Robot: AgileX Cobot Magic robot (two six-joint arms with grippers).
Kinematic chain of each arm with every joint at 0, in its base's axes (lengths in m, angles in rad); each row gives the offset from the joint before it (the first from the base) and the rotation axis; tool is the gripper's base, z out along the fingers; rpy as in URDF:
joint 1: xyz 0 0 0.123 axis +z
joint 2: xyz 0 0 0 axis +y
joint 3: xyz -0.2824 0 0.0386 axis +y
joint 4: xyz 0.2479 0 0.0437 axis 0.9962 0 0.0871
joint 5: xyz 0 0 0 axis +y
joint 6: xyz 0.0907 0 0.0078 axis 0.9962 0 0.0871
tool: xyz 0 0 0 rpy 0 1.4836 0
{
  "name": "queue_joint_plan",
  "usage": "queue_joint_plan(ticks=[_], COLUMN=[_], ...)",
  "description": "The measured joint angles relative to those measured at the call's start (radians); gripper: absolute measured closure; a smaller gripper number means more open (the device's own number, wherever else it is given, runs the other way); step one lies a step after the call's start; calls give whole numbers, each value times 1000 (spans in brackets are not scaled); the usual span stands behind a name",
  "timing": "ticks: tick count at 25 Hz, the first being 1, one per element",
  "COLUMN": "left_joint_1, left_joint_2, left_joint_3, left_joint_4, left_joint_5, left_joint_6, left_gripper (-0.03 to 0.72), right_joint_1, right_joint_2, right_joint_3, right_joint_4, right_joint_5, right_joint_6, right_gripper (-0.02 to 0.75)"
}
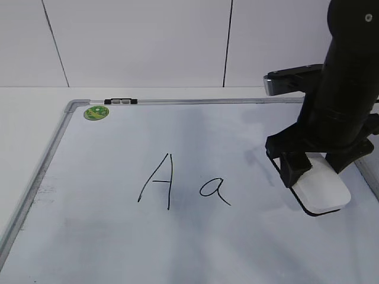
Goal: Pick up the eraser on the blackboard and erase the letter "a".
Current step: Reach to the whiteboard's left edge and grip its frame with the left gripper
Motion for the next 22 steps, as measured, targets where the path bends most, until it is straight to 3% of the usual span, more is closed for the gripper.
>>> queue_joint_plan(ticks=[16, 22], left_joint_1=[0, -10], left_joint_2=[7, 190], left_joint_3=[0, 0], left_joint_4=[-34, -77], left_joint_5=[2, -1], left_joint_6=[0, 0], left_gripper=[453, 453], right_joint_1=[0, 0], right_joint_2=[0, 0], right_joint_3=[0, 0], right_joint_4=[0, 0], right_joint_5=[0, 0], right_joint_6=[-4, -4], right_gripper=[167, 167])
